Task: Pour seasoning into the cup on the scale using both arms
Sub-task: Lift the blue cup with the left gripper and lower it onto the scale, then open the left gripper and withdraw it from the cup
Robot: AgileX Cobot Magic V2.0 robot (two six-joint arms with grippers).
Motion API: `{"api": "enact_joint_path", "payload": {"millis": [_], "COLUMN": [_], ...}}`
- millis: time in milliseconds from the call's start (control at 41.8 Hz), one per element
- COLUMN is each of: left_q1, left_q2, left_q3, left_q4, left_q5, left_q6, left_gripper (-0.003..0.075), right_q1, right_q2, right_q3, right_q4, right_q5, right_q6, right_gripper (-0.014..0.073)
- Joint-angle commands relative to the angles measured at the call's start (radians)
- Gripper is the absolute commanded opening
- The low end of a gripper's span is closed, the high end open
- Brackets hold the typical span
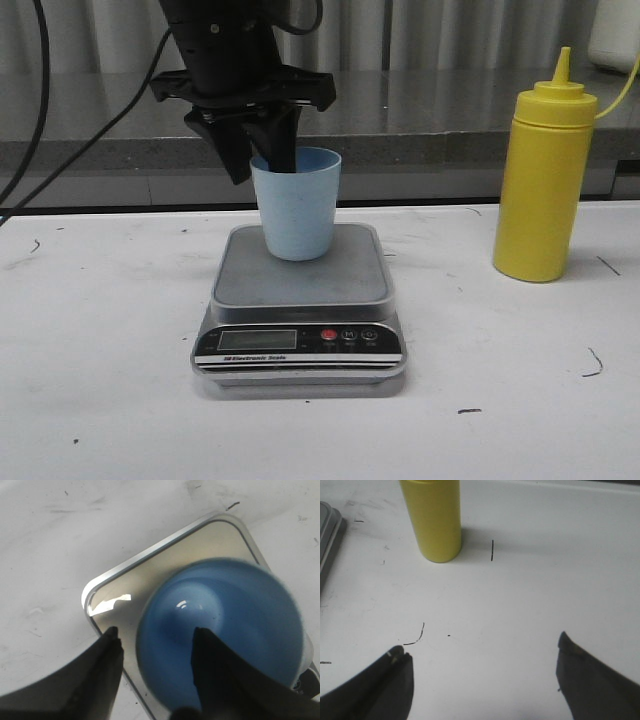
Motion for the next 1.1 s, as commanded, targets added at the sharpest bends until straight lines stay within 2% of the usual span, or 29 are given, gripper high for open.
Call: {"api": "enact_joint_path", "payload": {"millis": [0, 120, 383, 742, 982, 1077], "left_q1": [-0.006, -0.006, 0.025, 0.135, 0.145, 0.145], "left_q2": [-0.114, -0.201, -0.516, -0.923, -1.149, -1.219], "left_q3": [-0.029, -0.001, 0.28, 0.632, 0.827, 0.879], "left_q4": [0.017, 0.022, 0.023, 0.025, 0.025, 0.027], "left_q5": [-0.026, -0.039, -0.19, -0.229, -0.23, -0.229], "left_q6": [-0.008, -0.008, -0.008, -0.008, -0.012, -0.064], "left_gripper": [0.0356, 0.0356, 0.0356, 0.0356, 0.0356, 0.0355], "right_q1": [-0.007, -0.007, -0.007, -0.007, -0.007, -0.007], "right_q2": [0.001, 0.001, 0.001, 0.001, 0.001, 0.001], "right_q3": [-0.036, -0.036, -0.036, -0.036, -0.036, -0.036], "right_q4": [-0.003, -0.003, -0.003, -0.003, -0.003, -0.003], "right_q5": [-0.056, -0.056, -0.057, -0.056, -0.056, -0.056], "right_q6": [-0.008, -0.008, -0.008, -0.008, -0.008, -0.008], "right_gripper": [0.0602, 0.0602, 0.0602, 0.0602, 0.0602, 0.0602]}}
